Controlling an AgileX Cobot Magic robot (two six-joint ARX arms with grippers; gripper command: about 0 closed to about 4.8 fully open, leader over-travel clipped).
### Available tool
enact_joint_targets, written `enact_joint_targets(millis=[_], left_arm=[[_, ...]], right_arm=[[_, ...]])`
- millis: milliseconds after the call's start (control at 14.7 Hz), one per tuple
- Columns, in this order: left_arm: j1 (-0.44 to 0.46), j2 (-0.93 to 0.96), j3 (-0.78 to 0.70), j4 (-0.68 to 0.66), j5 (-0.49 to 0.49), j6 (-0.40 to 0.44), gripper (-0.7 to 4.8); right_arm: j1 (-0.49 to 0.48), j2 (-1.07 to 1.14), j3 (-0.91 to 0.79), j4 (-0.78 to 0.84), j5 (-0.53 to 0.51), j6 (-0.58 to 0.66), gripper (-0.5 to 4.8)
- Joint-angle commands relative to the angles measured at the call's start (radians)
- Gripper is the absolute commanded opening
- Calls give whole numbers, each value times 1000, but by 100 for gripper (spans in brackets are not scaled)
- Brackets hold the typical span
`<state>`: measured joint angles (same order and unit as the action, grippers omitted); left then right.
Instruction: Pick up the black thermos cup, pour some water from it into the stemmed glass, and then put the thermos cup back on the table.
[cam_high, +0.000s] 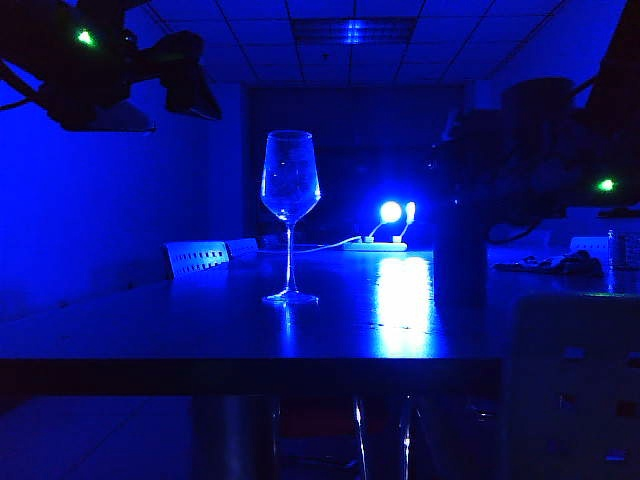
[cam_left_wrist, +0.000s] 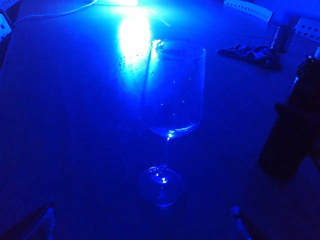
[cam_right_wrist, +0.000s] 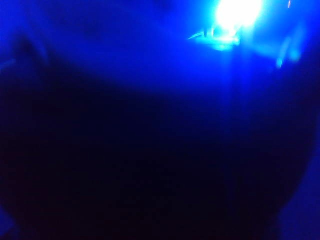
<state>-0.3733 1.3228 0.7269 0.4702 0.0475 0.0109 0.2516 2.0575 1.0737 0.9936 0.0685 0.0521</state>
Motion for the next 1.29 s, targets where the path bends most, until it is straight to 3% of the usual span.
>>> enact_joint_targets(millis=[68,409,477,545,613,954,1090,1294], left_arm=[[-1,-2,6,6,-6,9,479],[-1,-2,6,2,-7,8,479],[-1,-2,6,-7,-7,8,479],[-1,-2,6,-12,-6,8,479],[-1,-2,6,-14,-6,8,479],[-1,-2,6,-30,-7,8,479],[-1,-2,6,-29,-7,8,479],[-1,-2,6,-29,-10,9,479]], right_arm=[[1,-2,4,-16,105,0,479],[13,-2,4,-50,143,0,479],[20,-2,3,-66,142,0,338],[27,-2,3,-73,140,0,236],[31,-2,3,-74,136,0,197],[34,-2,3,-39,136,0,196],[34,-2,3,-31,136,0,81],[34,-2,3,-23,139,0,81]])
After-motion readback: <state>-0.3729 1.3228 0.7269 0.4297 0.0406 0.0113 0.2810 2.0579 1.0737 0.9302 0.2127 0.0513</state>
